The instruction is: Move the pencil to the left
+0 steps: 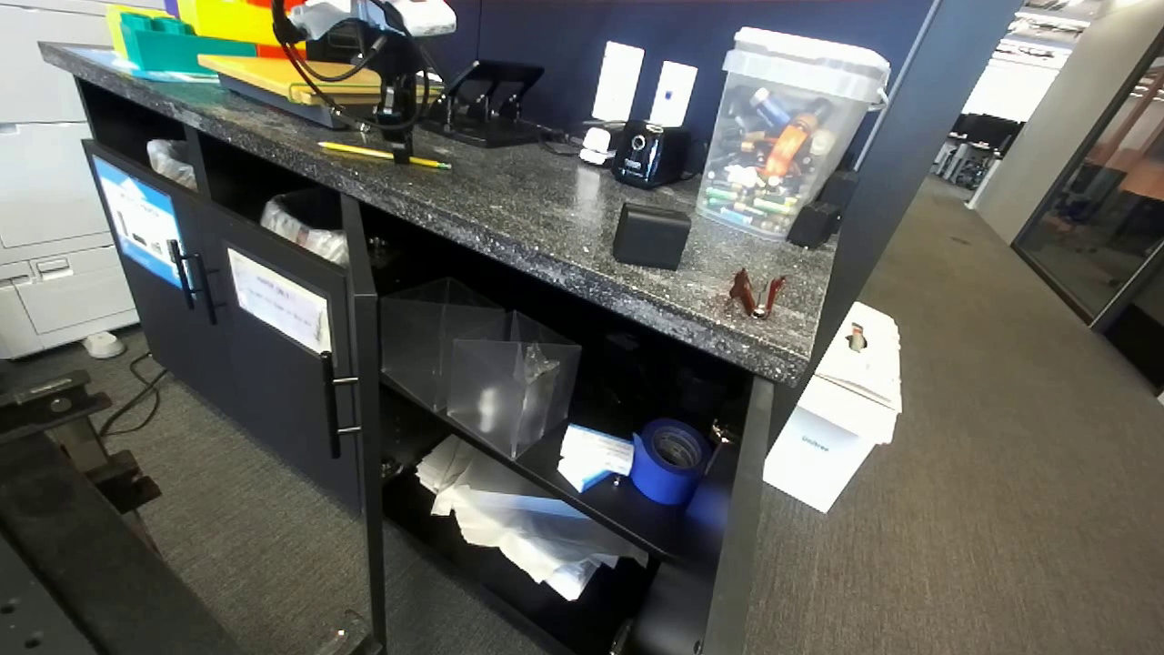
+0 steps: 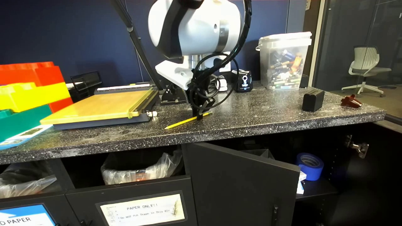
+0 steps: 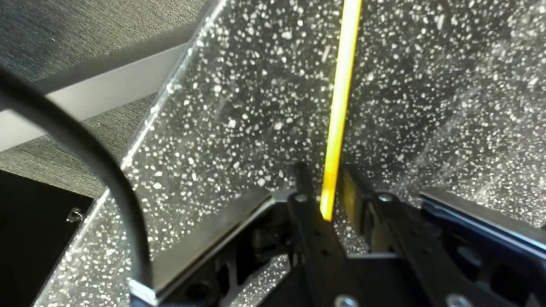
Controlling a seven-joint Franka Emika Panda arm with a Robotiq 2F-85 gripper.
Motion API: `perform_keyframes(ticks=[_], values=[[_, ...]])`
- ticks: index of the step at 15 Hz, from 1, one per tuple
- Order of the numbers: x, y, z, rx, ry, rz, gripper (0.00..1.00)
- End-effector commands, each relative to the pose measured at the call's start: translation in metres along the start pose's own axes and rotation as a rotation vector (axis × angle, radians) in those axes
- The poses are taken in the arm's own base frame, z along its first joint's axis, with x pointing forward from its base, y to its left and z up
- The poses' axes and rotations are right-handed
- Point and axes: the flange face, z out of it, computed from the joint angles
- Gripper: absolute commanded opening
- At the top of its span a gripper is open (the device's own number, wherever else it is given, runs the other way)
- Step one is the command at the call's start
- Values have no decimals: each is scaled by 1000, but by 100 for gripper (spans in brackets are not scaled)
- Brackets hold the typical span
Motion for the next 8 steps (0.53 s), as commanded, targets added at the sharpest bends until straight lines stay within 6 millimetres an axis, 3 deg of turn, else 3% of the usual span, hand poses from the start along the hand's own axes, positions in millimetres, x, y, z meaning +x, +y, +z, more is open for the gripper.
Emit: perform_keyframes(ticks=[1, 5, 7, 8], values=[[12, 1, 4, 1, 7, 16, 56], [12, 7, -30, -70, -75, -49, 84], [28, 20, -54, -109, -138, -125, 99], [17, 8, -20, -77, -57, -67, 83]])
